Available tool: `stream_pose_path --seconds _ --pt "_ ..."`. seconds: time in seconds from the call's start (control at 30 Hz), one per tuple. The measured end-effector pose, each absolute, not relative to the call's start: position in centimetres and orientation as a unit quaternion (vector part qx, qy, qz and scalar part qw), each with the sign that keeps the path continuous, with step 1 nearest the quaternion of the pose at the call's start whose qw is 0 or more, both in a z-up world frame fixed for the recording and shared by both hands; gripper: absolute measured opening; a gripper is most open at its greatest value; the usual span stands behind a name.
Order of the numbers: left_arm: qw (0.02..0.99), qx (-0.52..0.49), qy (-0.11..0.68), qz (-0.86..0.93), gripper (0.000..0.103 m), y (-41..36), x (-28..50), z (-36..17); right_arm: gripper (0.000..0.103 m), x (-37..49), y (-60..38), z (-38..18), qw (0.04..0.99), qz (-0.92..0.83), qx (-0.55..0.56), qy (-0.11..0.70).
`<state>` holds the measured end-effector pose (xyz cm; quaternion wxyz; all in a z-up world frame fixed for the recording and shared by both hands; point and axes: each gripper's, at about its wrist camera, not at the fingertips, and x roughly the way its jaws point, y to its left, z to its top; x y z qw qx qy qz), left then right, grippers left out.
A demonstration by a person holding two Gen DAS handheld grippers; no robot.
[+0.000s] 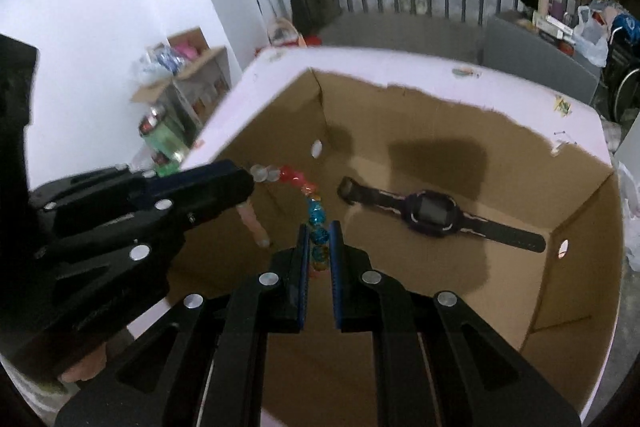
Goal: Organize jewelry
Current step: 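Carry the bead bracelet with both tools and lower it into the box, then open both tools and withdraw them from the box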
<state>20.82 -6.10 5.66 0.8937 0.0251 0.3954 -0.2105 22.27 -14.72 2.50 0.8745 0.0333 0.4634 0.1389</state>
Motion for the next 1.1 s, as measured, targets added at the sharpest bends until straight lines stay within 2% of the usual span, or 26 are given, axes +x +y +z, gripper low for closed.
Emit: stream_pose_path --seconds 0.07,0.3,0.37,0.63,0.73,0.97,1.1 --pt "0.897 0.029 0.39 -0.205 0.017 -6.1 21.1 5.5 0.011 22.0 -14.9 2.1 0.877 0.133 0.032 0.461" --pt "0.914 0.004 0.353 -0.201 0.02 -4.3 19.4 7.2 0.011 18.9 -17.1 3.8 0.9 0.119 0.042 0.417" --pt "0.921 -0.004 0.335 -0.199 0.024 -3.4 18.1 8.1 0.011 17.4 -17.8 4.8 0.908 0.119 0.041 0.4" --pt "0.94 -0.019 0.282 -0.193 0.038 0.8 10.5 9.6 0.042 8.1 -19.9 7.9 0.941 0.123 0.015 0.315" --pt "0.942 -0.025 0.279 -0.184 0.049 2.0 7.9 8.7 0.053 4.8 -20.2 7.4 0.945 0.12 0.006 0.304" --pt "0.925 -0.022 0.33 -0.189 0.076 1.1 4.0 3.1 0.06 1.9 -20.4 2.7 0.931 0.082 -0.005 0.357" --pt "0.903 0.013 0.393 -0.17 0.079 -0.9 5.4 -1.1 0.061 2.3 -20.7 -0.2 0.915 0.053 0.0 0.399"
